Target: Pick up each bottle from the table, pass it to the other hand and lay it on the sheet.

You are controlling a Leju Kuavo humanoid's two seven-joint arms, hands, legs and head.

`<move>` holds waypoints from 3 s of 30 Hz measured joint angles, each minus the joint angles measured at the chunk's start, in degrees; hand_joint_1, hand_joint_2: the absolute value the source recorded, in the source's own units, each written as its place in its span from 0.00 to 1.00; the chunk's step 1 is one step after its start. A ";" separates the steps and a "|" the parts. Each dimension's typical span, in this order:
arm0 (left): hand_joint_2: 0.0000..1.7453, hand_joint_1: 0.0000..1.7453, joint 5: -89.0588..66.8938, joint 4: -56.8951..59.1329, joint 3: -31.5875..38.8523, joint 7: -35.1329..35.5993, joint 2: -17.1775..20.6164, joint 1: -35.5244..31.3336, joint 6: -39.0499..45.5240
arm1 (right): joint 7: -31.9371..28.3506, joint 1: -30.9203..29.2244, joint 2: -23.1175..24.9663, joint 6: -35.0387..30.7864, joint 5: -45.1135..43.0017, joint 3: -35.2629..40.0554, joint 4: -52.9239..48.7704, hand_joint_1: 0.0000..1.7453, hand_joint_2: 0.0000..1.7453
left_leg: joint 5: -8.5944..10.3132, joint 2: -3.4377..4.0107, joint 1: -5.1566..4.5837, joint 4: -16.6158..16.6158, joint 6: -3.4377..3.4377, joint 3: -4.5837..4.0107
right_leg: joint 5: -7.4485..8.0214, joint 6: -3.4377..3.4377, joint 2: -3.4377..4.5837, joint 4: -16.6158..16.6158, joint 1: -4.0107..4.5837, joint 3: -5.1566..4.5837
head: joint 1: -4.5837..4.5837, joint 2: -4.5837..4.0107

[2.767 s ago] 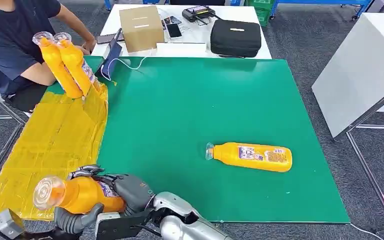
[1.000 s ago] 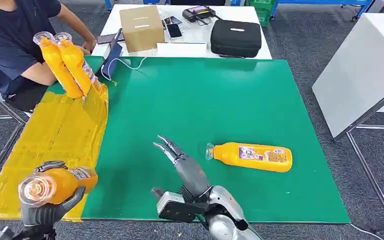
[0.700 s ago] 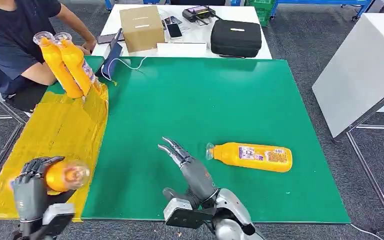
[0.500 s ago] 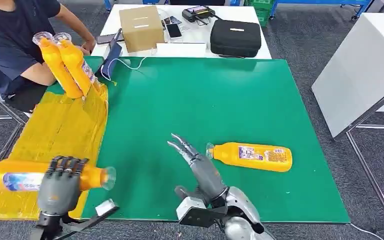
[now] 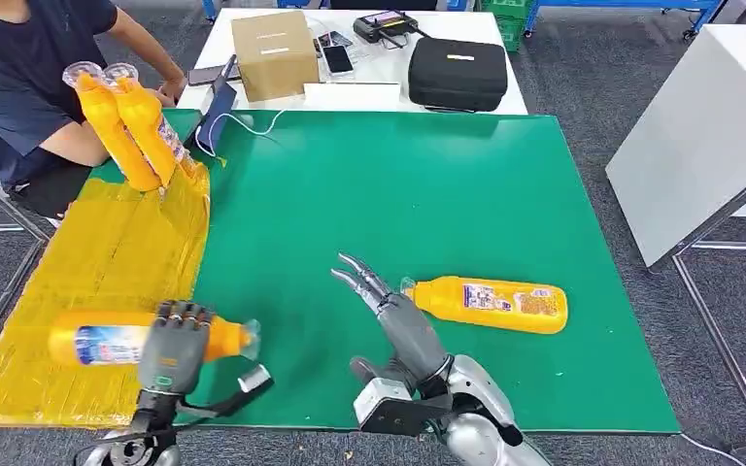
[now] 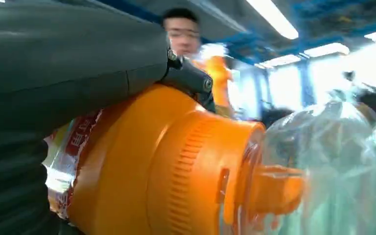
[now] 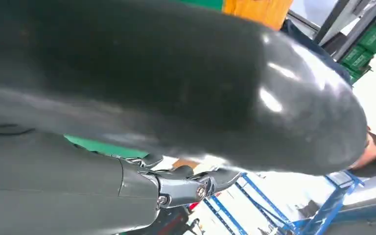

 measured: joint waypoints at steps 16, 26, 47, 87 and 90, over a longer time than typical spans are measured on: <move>0.00 0.00 13.17 5.10 9.68 -28.08 -3.95 0.81 -0.76 | 0.00 -0.18 -0.07 0.42 0.72 -0.28 0.02 0.00 0.00 | 0.00 -0.06 0.02 0.00 0.00 0.00 | 0.00 0.00 -0.02 0.00 0.03 0.01 | 0.00 0.00; 0.00 0.00 16.28 4.70 12.79 -28.78 -5.27 1.39 -5.22 | 0.00 -0.07 -0.04 0.42 1.05 -0.94 0.02 0.00 0.00 | 0.01 -0.07 0.02 0.00 0.00 -0.01 | 0.00 0.00 -0.02 0.00 0.03 -0.01 | -0.02 0.00; 0.00 0.00 68.70 -7.94 22.65 -45.92 -10.74 3.41 -33.96 | 4.90 4.01 -0.94 -4.24 15.77 -5.56 0.02 0.00 1.00 | 0.00 -0.06 0.02 0.00 0.00 -0.04 | 0.00 0.00 -0.02 -0.01 0.02 -0.02 | -0.02 0.00; 0.00 0.00 85.59 -28.47 31.82 -45.76 -18.12 7.16 -50.16 | 13.77 4.81 -10.10 1.01 27.80 -28.04 9.45 0.00 1.00 | 0.03 -0.11 0.00 0.01 0.06 -0.03 | 0.01 0.02 -0.05 -0.02 0.02 0.00 | -0.02 0.00; 0.00 0.00 86.01 -28.28 31.76 -45.70 -18.12 6.52 -50.62 | 14.40 2.29 -10.43 1.82 28.77 -27.78 12.40 0.00 1.00 | 0.04 -0.11 0.00 0.01 0.08 -0.03 | 0.02 0.03 -0.05 -0.02 0.02 0.02 | -0.02 0.00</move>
